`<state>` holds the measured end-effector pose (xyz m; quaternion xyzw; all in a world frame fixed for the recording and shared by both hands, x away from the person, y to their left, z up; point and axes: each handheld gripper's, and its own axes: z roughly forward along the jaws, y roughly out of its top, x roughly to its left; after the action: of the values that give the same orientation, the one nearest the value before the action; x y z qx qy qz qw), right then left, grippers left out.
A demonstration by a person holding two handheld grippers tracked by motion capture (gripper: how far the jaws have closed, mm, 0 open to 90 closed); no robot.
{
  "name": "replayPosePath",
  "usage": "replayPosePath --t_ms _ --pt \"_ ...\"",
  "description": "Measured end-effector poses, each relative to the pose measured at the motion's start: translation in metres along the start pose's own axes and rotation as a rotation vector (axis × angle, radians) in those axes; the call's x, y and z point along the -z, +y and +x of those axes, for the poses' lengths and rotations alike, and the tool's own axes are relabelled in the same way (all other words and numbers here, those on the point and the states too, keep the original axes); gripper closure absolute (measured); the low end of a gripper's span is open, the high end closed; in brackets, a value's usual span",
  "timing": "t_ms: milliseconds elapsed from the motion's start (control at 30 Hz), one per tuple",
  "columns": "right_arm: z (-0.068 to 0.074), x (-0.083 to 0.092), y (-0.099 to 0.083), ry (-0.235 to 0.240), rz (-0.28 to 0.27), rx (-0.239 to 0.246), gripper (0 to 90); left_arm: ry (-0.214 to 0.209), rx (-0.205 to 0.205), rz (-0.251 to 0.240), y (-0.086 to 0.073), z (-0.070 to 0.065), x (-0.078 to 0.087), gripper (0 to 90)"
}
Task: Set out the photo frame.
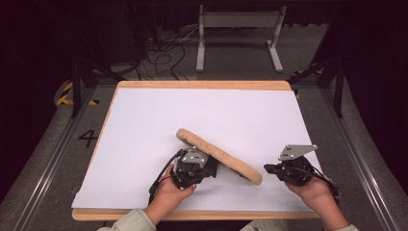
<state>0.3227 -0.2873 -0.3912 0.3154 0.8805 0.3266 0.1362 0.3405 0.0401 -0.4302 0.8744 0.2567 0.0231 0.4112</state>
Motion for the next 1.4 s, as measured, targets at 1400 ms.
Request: replayPosePath --t_ms 1400 --pt "0.005 -0.002 0.002 0.007 -0.003 0.015 90.0 0.102 0.099 0.033 0.008 0.030 -0.031 90.0"
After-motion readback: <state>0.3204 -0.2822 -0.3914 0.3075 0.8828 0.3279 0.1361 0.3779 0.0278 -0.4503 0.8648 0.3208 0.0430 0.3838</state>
